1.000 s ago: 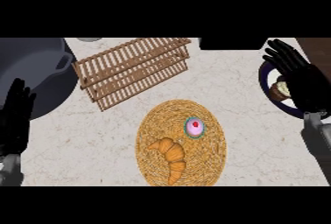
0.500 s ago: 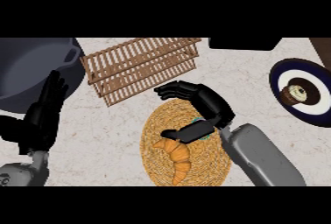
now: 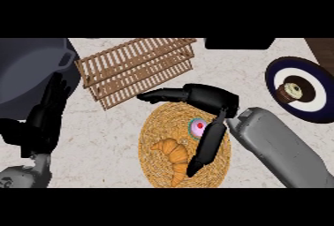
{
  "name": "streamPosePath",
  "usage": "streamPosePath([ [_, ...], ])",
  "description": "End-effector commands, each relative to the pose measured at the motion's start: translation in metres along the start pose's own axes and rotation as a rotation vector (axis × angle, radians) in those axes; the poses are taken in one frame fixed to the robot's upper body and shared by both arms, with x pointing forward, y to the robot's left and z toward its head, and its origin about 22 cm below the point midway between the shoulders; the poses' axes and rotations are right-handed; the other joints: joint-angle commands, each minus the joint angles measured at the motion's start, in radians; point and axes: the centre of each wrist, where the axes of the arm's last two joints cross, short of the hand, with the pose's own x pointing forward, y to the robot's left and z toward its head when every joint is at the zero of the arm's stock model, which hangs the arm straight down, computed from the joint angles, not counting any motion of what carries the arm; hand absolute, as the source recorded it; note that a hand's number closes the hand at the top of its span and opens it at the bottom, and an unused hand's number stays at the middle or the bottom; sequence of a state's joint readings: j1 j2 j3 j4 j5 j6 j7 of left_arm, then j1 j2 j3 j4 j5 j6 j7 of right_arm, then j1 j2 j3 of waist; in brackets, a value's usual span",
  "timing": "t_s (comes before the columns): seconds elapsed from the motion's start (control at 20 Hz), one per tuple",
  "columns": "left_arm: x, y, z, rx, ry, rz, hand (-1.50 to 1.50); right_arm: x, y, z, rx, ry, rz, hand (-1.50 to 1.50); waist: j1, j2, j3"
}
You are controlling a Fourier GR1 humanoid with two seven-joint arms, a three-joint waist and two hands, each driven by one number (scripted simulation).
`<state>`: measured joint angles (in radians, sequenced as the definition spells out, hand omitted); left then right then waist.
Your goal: Pick the croissant from the placemat and place it in the tiered shelf
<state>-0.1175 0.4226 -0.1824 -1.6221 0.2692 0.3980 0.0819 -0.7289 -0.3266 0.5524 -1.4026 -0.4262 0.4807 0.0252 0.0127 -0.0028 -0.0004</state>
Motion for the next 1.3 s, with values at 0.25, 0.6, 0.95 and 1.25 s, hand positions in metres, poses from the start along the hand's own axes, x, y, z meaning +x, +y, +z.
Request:
streamPosePath([
  [0.25, -0.014, 0.0, 0.015, 0.01, 0.02, -0.004, 0.0, 0.086, 0.025, -0.01, 0.228, 0.193, 0.622, -1.5, -0.024, -0.014, -0.001],
  [0.6, 0.002, 0.012, 0.005, -0.004, 0.018, -0.017, 0.0, 0.084, 0.096, -0.042, 0.204, 0.36, 0.815, -1.5, -0.013, -0.004, 0.0],
  [0.95, 0.002, -0.002, -0.001, 0.022, -0.011, 0.006, 0.0, 0.058, 0.124, -0.047, 0.182, 0.448, 0.976, -1.5, -0.008, 0.002, 0.0],
  [1.25, -0.004, -0.012, 0.013, -0.003, -0.008, 0.005, 0.0, 0.04, 0.116, -0.032, 0.206, 0.619, 1.132, -1.5, -0.009, 0.002, 0.001],
])
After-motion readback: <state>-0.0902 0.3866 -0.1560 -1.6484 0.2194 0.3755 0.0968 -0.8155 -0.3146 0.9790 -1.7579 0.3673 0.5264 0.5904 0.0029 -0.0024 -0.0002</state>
